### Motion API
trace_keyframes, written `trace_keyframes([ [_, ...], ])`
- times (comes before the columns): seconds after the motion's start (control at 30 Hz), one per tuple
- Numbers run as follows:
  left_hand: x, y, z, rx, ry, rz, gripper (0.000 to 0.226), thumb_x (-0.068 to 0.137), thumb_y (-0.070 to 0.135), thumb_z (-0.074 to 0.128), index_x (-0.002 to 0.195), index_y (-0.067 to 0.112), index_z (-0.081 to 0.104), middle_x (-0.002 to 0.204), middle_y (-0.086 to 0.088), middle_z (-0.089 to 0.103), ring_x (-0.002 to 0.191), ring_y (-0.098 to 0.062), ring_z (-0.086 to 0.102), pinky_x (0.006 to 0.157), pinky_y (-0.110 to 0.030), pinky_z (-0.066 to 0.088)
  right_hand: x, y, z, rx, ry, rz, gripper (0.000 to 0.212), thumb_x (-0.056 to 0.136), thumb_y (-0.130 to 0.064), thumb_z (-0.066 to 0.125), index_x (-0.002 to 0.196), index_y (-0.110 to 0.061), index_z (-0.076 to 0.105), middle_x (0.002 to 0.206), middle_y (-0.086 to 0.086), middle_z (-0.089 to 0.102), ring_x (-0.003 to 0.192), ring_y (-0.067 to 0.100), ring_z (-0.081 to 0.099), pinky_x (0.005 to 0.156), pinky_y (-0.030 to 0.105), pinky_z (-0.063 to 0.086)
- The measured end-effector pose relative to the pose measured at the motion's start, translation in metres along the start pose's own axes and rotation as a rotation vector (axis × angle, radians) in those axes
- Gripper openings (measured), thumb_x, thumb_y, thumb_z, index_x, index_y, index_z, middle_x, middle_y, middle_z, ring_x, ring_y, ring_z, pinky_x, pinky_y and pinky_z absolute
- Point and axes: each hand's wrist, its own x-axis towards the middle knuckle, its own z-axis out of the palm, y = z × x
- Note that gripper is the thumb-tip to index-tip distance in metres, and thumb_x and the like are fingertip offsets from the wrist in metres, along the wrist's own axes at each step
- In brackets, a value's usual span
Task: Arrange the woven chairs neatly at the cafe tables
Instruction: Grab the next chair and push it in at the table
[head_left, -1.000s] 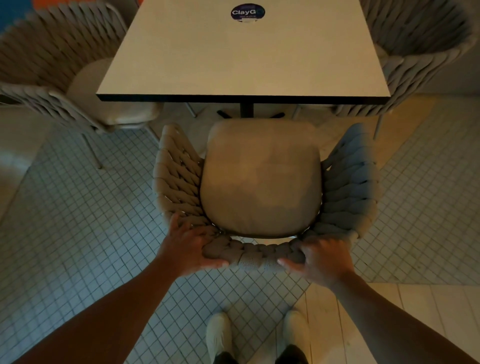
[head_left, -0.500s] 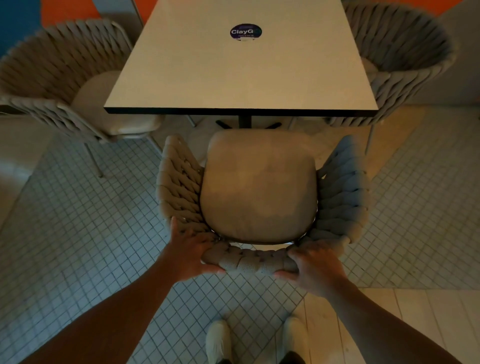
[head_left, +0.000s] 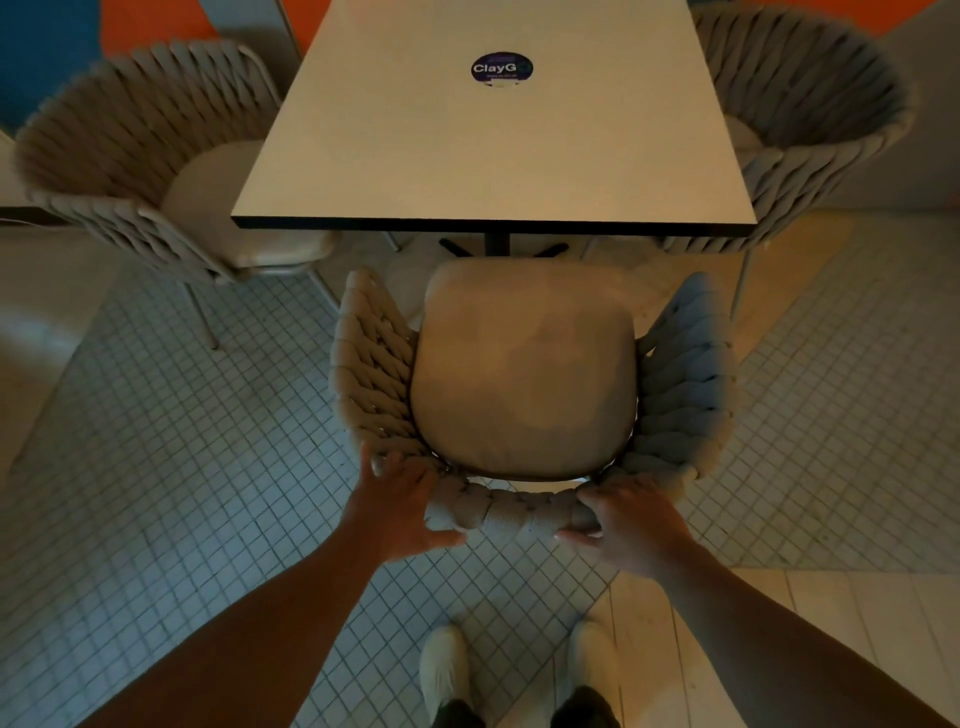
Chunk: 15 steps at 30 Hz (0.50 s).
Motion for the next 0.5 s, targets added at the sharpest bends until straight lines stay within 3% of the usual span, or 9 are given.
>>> trace_keyframes([
  [0.1, -0.012, 0.017, -0.016, -0.113, -0.096, -0.018, 0.104, 0.067, 0.096, 0.032, 0.151, 0.037, 0.034, 0.159, 0.005, 0.038, 0.150, -0.028, 0.023, 0.122, -0.060, 0.010, -0.009, -0.008, -0.024, 0.058, -0.162, 0.001, 0.055, 0.087, -0.072, 0.046, 0.108, -0.022, 0.058, 0.097, -0.003, 0.061, 0.096, 0.019, 0.056, 0.078, 0.033, 0.039],
  [0.17, -0.023, 0.031, -0.034, -0.196, -0.143, -0.042, 0.102, 0.071, 0.091, 0.044, 0.153, 0.033, 0.031, 0.158, 0.001, 0.040, 0.148, -0.026, 0.030, 0.122, -0.057, 0.018, -0.017, -0.014, -0.041, 0.086, -0.217, 0.026, 0.055, 0.089, -0.069, 0.048, 0.113, -0.020, 0.058, 0.097, -0.002, 0.057, 0.096, 0.020, 0.055, 0.074, 0.032, 0.040],
  [0.3, -0.058, 0.055, -0.074, -0.245, -0.265, -0.059, 0.087, 0.087, 0.075, 0.052, 0.153, 0.020, 0.038, 0.151, -0.003, 0.051, 0.136, -0.023, 0.050, 0.114, -0.045, 0.039, -0.034, -0.031, -0.079, 0.136, -0.335, 0.108, 0.061, 0.089, -0.069, 0.048, 0.128, -0.022, 0.057, 0.116, 0.005, 0.063, 0.108, 0.025, 0.059, 0.085, 0.038, 0.053],
  [0.5, -0.103, 0.077, -0.117, -0.315, -0.337, -0.044, 0.067, 0.098, 0.059, 0.051, 0.154, 0.024, 0.039, 0.159, -0.006, 0.038, 0.139, -0.025, 0.046, 0.112, -0.042, 0.042, -0.057, -0.057, -0.122, 0.213, -0.381, 0.084, 0.064, 0.095, -0.059, 0.050, 0.143, -0.017, 0.050, 0.140, 0.006, 0.056, 0.121, 0.027, 0.056, 0.097, 0.043, 0.048],
])
